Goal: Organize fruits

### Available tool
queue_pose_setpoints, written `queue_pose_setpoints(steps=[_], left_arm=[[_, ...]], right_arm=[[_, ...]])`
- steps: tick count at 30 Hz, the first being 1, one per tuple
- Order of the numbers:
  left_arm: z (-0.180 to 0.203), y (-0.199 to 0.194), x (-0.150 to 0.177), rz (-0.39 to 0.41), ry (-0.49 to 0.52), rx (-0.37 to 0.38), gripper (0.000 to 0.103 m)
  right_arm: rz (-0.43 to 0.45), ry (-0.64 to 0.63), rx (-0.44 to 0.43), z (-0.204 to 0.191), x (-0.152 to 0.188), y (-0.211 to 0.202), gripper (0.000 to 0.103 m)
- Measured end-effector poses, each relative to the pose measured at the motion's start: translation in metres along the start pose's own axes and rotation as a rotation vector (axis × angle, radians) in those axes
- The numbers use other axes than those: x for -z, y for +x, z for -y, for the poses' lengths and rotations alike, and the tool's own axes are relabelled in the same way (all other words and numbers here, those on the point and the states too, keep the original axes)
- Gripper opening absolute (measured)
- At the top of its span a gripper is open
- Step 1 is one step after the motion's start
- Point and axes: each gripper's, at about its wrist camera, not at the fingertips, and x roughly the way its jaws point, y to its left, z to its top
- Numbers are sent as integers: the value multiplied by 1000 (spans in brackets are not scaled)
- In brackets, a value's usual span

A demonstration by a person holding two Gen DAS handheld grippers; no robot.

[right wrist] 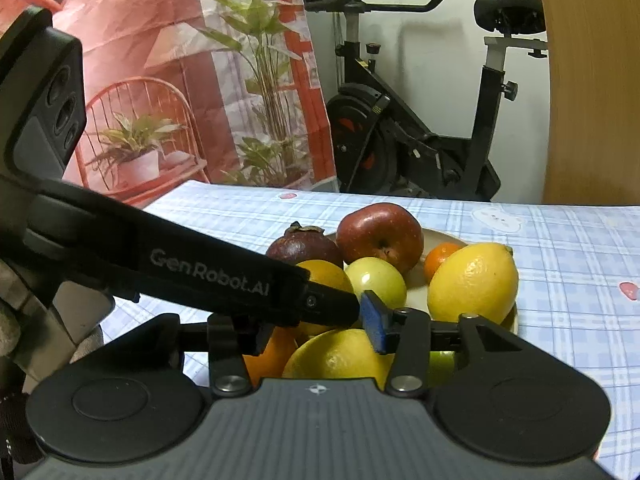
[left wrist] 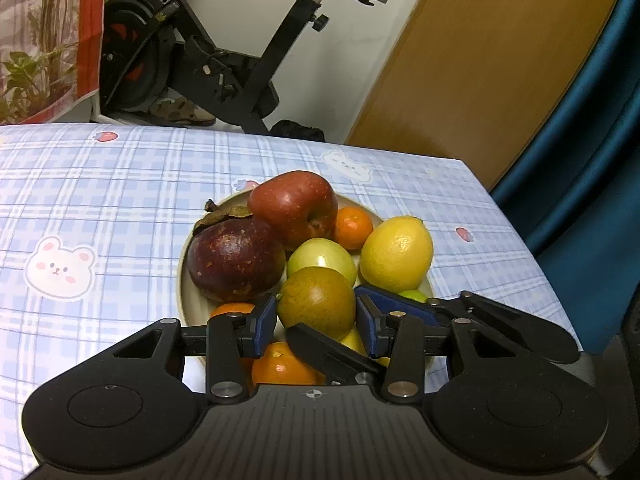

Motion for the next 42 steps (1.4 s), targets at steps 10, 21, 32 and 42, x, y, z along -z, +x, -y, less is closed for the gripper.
queue_pose_setpoints(steps=[10,21,32,42], left_arm=[[4,-46,0,50,35,-46,70],[22,-137,27,198,105,-216,87],[35,-210,61,296,82,-320,89],[44,-267,81,396,51,-376,94]], right_arm=[[-23,6,112,-8,-4,-25,86],[20,122,162,-22,-8,-93,98],[64,115,209,-62,-20,-157,102],[56,80,209,-94,-18,-194,102]])
